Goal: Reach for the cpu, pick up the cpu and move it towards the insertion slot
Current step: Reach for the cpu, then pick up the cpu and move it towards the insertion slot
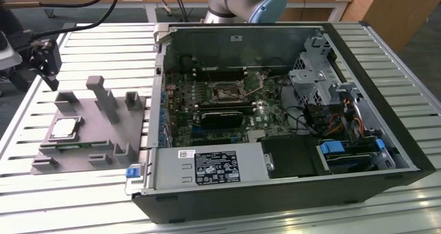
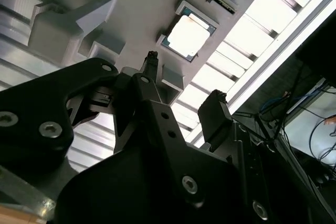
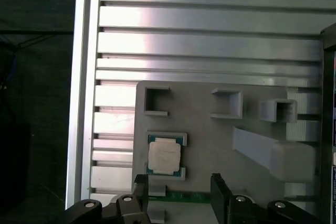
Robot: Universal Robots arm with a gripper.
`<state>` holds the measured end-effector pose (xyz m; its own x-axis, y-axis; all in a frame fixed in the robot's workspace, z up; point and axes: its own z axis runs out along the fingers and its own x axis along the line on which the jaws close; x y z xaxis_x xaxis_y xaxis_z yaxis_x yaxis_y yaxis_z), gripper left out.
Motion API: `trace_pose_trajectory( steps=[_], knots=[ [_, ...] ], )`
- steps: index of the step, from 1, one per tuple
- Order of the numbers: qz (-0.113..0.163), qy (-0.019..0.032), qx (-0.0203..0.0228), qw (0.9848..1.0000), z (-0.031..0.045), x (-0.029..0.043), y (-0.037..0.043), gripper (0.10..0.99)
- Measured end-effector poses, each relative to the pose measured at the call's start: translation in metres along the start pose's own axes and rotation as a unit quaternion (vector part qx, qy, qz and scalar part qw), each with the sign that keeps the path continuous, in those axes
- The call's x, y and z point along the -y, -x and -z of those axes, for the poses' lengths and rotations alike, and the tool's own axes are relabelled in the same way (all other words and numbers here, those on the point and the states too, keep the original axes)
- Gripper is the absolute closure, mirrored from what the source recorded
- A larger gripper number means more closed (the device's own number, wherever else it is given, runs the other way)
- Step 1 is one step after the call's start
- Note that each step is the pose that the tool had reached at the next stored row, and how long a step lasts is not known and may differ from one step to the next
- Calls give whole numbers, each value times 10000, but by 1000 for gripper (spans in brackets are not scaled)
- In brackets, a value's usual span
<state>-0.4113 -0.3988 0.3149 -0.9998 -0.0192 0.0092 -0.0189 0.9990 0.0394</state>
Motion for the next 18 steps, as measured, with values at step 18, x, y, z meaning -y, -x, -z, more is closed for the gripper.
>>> trace_pose_trajectory(
  steps=[18],
  knots=[
    [0, 1, 0, 10000, -324, 118, -78, 486]
  ],
)
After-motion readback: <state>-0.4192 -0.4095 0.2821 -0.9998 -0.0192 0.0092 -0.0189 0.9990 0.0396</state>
